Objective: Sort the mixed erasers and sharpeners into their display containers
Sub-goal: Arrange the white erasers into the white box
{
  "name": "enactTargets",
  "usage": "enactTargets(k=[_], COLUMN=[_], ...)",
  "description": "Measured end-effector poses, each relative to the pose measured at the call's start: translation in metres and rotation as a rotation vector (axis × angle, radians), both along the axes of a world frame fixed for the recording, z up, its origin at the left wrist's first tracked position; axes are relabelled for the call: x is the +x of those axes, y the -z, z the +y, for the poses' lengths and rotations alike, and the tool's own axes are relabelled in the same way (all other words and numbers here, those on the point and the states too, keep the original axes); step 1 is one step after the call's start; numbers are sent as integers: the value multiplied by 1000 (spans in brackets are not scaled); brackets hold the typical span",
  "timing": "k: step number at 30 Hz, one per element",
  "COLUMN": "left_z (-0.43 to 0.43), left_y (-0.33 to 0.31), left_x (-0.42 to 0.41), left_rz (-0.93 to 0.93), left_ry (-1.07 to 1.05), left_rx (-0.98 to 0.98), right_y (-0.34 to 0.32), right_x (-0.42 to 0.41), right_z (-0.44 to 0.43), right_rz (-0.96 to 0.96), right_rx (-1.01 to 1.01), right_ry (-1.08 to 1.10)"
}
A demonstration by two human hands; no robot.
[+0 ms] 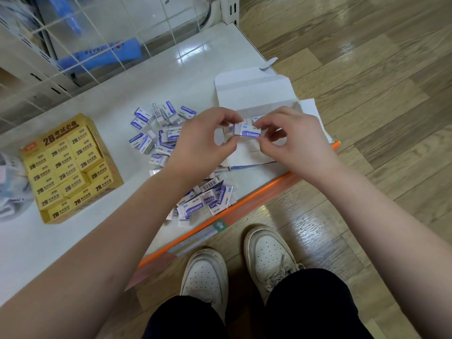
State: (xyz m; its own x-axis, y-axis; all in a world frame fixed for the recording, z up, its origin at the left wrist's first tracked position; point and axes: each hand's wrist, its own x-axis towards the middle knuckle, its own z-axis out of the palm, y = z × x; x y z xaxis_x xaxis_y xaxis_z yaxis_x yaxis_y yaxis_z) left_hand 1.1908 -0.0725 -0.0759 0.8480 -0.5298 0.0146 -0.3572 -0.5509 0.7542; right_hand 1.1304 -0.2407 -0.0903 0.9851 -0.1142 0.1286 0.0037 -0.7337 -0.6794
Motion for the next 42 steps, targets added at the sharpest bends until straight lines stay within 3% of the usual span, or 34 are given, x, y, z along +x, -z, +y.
enactTargets(k=[5, 11, 26, 31, 36, 42], left_z=[8, 10, 17, 39, 75, 82], left_y=[7, 3, 9, -8, -21, -8], left_x=[12, 11, 13, 15, 5, 3], left_rz=[-64, -44, -64, -15, 15, -47], left_ry=[-60, -71, -6, -29, 41, 89], left_rx=[258, 223, 235, 182, 260, 355], right_y=[0, 5, 5, 1, -4, -2], right_x=[25, 35, 30, 22, 13, 14], right_z=[7, 15, 24, 30, 47, 57], right_rz=[149, 170, 154, 12, -57, -28], right_rx=[-221, -311, -268, -233, -2, -24], right_ry=[-91, -112, -40, 9, -99, -183])
